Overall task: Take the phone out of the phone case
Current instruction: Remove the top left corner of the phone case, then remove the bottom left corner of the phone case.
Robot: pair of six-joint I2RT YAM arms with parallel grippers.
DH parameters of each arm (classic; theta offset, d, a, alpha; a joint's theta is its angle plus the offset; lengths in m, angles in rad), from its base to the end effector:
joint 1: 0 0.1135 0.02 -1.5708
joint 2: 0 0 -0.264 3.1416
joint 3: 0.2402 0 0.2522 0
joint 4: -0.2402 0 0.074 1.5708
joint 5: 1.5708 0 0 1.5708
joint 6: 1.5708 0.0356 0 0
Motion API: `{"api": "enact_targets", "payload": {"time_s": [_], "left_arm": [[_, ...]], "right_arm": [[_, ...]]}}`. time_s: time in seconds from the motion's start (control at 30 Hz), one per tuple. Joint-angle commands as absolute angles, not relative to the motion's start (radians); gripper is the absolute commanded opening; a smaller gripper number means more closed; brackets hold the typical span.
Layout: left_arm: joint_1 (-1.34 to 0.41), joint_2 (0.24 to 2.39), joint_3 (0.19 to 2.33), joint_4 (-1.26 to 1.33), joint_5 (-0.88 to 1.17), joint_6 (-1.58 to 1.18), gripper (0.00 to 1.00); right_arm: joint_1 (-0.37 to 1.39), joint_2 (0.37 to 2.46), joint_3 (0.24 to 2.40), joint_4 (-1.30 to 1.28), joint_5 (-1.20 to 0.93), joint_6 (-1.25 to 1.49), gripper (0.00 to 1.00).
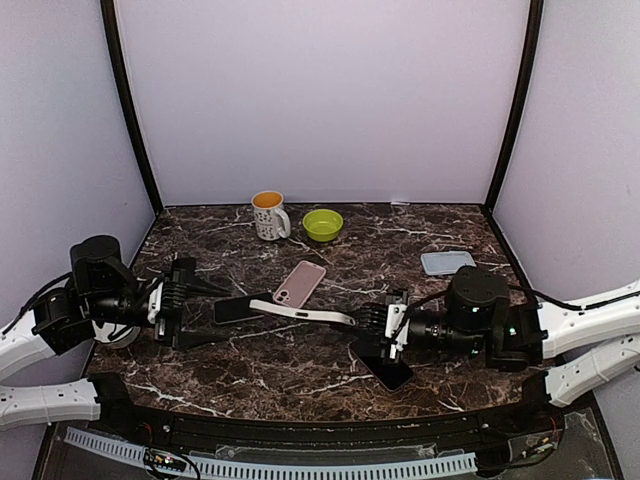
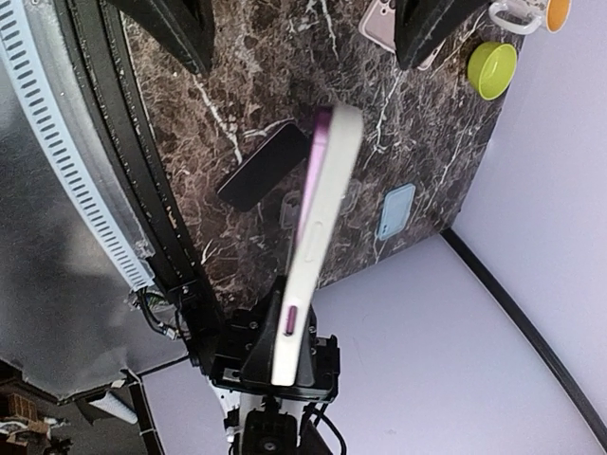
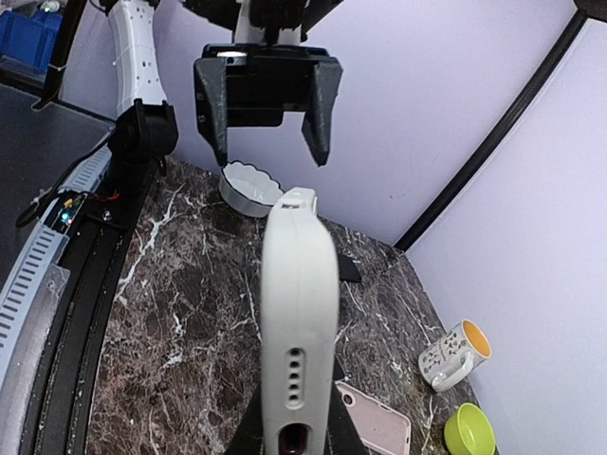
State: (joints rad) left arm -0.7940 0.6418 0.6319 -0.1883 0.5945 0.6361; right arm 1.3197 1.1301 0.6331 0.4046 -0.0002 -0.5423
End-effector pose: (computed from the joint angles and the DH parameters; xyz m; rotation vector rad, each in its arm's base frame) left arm 0.0948 -0.1249 0.3087 1.4575 1.0184 -0.6380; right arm 0.0647 0.2523 0.2781 -1.3614 1.0130 0.5864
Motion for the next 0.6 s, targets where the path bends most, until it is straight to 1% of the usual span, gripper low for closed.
{"api": "enact_targets", "payload": {"time_s": [0.0, 0.17, 0.33, 0.47, 0.57], "left_arm": [[-0.788, 0.595, 0.595, -0.116, 0.697, 0.550, 0.66], [-0.787, 0.587, 0.573, 0.027, 0.744, 0.431, 0.63], [-0.787, 0.593, 0.564, 0.164, 0.776, 0.301, 0.60], [-0.786, 0.598, 0.548, 0.339, 0.789, 0.197, 0.58], [-0.787, 0.616, 0.549, 0.419, 0.814, 0.126, 0.56]], "right_arm": [[1.322, 1.086, 0.705, 0.583, -0.050, -0.440, 0.00], [1.322, 1.101, 0.788, 0.611, -0.112, -0.347, 0.00], [1.322, 1.133, 0.905, 0.588, -0.081, -0.190, 0.00], [1.322, 1.159, 0.940, 0.618, -0.078, -0.080, 0.00], [1.322, 1.180, 0.964, 0.638, -0.094, 0.018, 0.00]]}}
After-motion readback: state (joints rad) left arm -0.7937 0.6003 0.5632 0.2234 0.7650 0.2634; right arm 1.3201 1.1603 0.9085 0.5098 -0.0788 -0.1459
